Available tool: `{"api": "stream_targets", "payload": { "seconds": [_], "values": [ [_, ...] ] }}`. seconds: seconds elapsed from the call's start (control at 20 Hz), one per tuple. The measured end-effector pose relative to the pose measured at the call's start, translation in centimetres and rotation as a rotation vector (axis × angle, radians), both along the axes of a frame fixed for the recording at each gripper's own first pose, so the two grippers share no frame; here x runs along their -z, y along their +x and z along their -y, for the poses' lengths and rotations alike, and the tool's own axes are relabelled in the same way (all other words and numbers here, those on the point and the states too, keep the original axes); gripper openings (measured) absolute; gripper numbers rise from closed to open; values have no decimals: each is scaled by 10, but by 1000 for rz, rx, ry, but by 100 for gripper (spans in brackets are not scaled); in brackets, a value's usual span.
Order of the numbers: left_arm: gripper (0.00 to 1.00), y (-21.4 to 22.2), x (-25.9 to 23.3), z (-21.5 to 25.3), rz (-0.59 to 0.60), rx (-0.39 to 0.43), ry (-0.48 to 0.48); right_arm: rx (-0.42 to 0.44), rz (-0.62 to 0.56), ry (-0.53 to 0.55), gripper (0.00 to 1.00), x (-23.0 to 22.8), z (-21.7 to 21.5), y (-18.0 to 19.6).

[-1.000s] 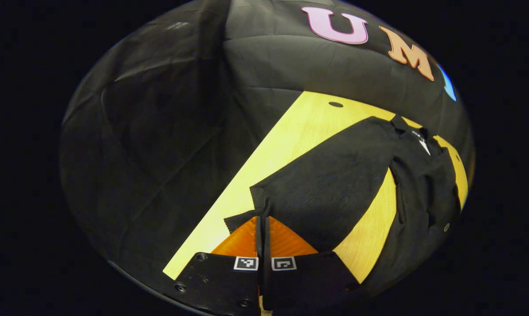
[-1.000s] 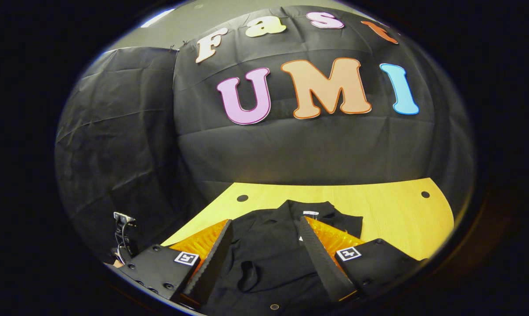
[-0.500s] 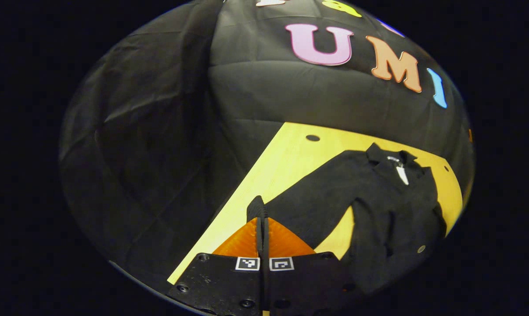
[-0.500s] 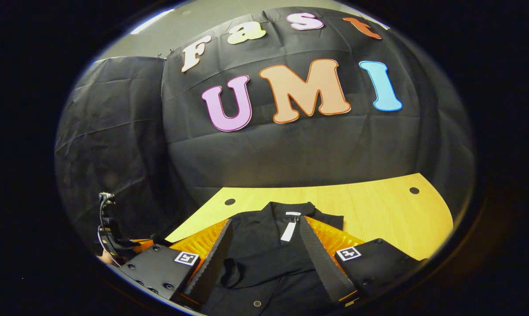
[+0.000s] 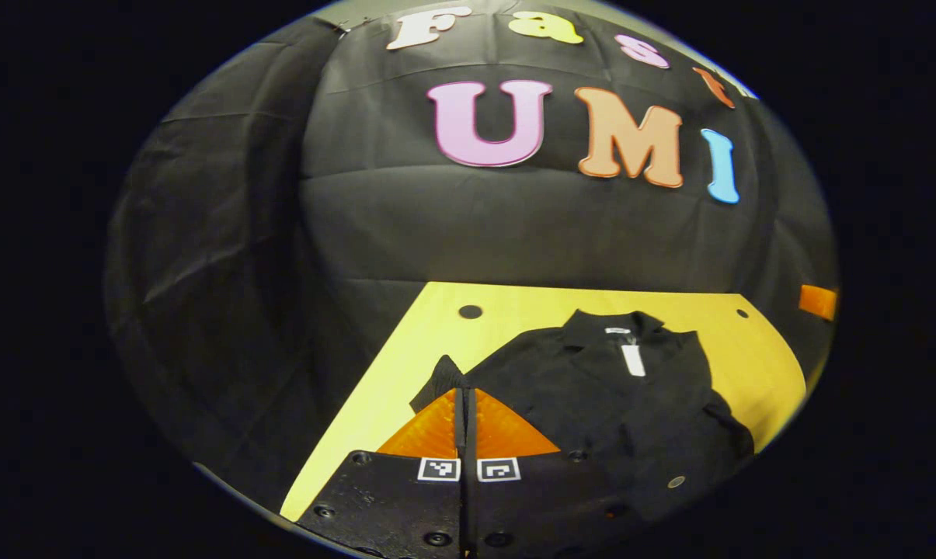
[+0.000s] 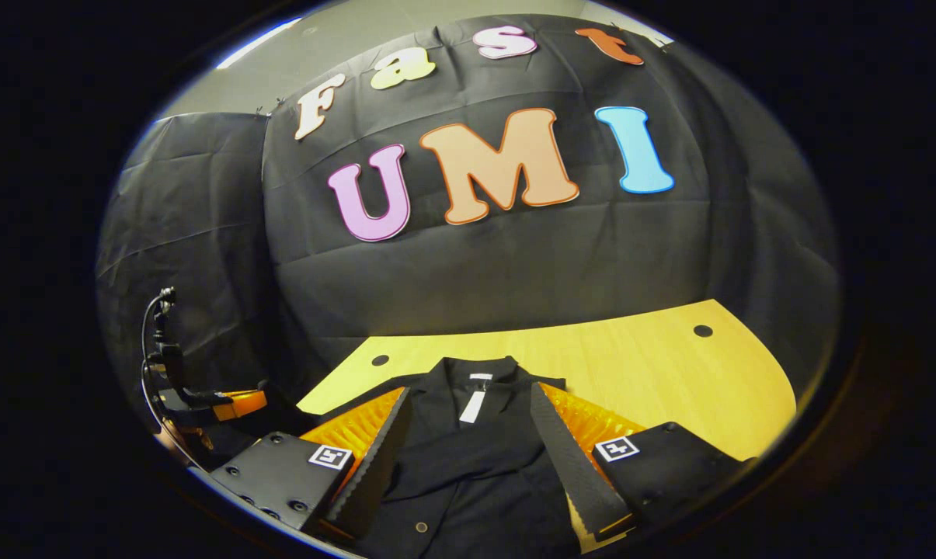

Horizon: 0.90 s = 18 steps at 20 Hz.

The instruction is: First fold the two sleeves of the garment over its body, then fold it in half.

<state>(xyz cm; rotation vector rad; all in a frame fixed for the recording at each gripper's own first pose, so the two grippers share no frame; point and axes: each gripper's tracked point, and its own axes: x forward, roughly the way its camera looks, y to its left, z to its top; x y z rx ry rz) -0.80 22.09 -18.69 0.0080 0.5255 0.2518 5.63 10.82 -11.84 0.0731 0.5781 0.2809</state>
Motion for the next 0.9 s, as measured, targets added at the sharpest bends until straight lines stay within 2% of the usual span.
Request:
{"api": "stream_targets", "payload": {
  "seconds": [0.5, 0.9],
  "values": [
    [0, 66, -5, 138, 16, 255, -24, 119, 12, 6, 98, -7, 87, -5],
    [0, 90, 12, 218, -16, 368, -35, 208, 12, 10, 98, -9, 150, -11]
  ]
}}
